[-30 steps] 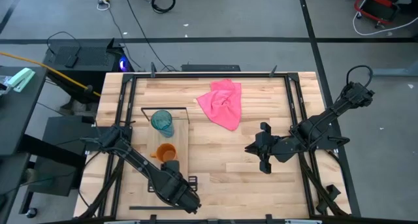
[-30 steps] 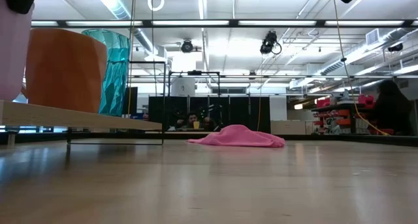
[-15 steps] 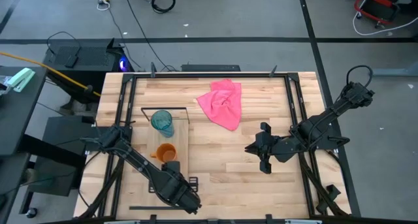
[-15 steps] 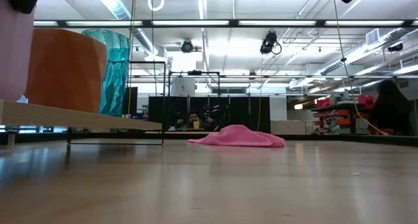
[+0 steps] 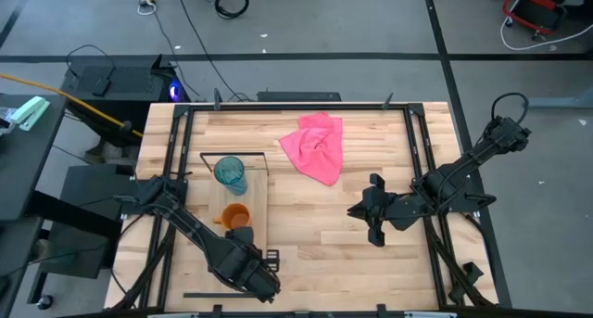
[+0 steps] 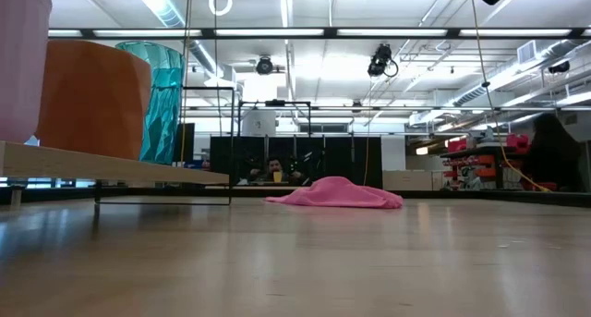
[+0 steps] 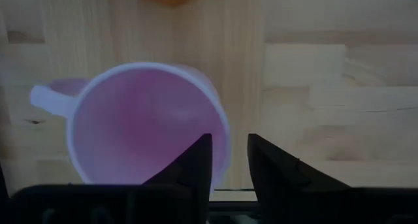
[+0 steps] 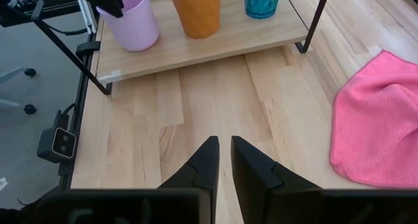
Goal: Stack small to large cups/mugs on shelf
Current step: Put the purple cup on the shelf
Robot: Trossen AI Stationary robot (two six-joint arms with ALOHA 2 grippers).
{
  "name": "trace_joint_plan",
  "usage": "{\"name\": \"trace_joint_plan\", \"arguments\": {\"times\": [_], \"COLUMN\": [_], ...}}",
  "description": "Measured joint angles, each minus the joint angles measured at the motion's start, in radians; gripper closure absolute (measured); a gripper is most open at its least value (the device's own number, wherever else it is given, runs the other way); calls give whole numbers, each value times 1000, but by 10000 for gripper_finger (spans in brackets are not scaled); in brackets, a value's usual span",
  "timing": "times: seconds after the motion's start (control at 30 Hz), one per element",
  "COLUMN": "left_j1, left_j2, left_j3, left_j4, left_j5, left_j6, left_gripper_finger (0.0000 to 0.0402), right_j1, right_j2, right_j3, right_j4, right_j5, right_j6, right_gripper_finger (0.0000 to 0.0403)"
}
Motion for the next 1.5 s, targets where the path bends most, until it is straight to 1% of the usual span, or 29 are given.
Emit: {"name": "trace_joint_plan", "arguments": {"times": [0.3,0.4,0.5,0.6,0.67,0.8,0.9,1.03,1.23,1.37,1.5], "left_j1": [-7,-8,-4,5,17,47,78,124,146,143,148], "left_j2": [-82,-109,-146,-184,-212,-272,-313,-379,-454,-484,-508], "left_j3": [0,1,1,1,1,1,1,1,1,1,0], "left_j4": [10,13,14,12,8,-4,-20,-44,-48,-98,-97], "left_j5": [-130,-196,-292,-410,-496,-674,-768,-808,-829,-828,-823], "left_j6": [25,63,128,222,312,547,749,979,1210,1279,1379], "left_gripper_finger": [282,280,281,286,290,291,289,294,306,314,322], "right_j1": [0,0,0,-5,-12,-49,-88,-155,-261,-298,-321], "right_j2": [0,0,0,8,30,102,166,248,412,537,661], "right_j3": [0,0,0,0,0,0,0,0,3,70,197], "right_j4": [0,0,5,46,94,200,293,460,709,727,736], "right_j5": [0,0,-1,-19,-40,-124,-185,-223,-346,-393,-479], "right_j6": [0,1,27,42,34,33,44,58,125,129,98], "right_gripper_finger": [355,355,356,359,363,384,397,393,398,399,400]}}
